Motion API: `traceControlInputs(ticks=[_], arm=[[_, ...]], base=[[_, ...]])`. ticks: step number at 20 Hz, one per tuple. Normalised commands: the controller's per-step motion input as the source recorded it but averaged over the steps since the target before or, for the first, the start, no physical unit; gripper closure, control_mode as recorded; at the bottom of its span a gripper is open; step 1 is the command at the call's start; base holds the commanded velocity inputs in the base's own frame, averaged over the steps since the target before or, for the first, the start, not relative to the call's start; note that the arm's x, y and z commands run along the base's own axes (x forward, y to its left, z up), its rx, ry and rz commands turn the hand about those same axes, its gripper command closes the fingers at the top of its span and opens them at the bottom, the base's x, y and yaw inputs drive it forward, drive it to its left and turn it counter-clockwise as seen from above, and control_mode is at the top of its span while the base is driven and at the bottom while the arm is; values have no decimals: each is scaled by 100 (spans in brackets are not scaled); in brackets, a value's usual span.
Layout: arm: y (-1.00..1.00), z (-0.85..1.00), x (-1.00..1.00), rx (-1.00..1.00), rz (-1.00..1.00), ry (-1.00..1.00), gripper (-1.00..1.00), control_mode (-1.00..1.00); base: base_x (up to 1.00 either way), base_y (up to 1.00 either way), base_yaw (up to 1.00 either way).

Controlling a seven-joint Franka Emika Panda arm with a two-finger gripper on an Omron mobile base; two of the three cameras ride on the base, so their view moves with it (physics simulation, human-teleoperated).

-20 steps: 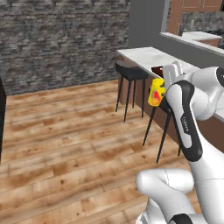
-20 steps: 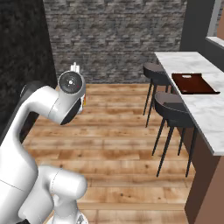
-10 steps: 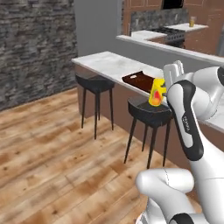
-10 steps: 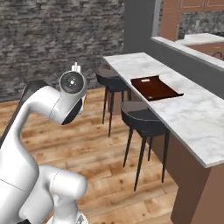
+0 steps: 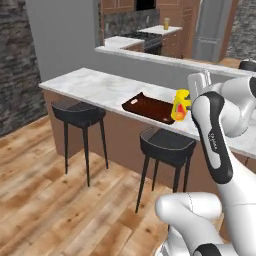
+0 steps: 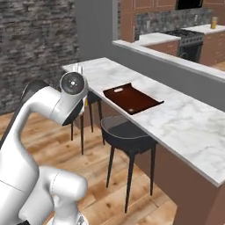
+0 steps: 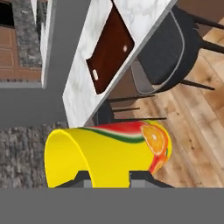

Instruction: There is a tray on the dining counter. Grab the cup, mug, and pitcher and place them on the tray. The pitcher may be placed next to the tray if it cannot fit the tray.

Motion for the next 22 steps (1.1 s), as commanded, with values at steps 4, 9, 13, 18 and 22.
traceControlInputs(ticks=[4, 9, 13, 18, 22], arm=[[0, 0, 0, 0, 0, 0, 100, 100], [0, 0, 0, 0, 0, 0, 100, 100], [0, 0, 0, 0, 0, 0, 100, 100], [0, 0, 0, 0, 0, 0, 100, 100], [0, 0, 0, 0, 0, 0, 100, 100]], base=[[100, 25, -44], [100, 33, -45], [54, 52, -48], [0, 67, -51], [9, 64, -50]])
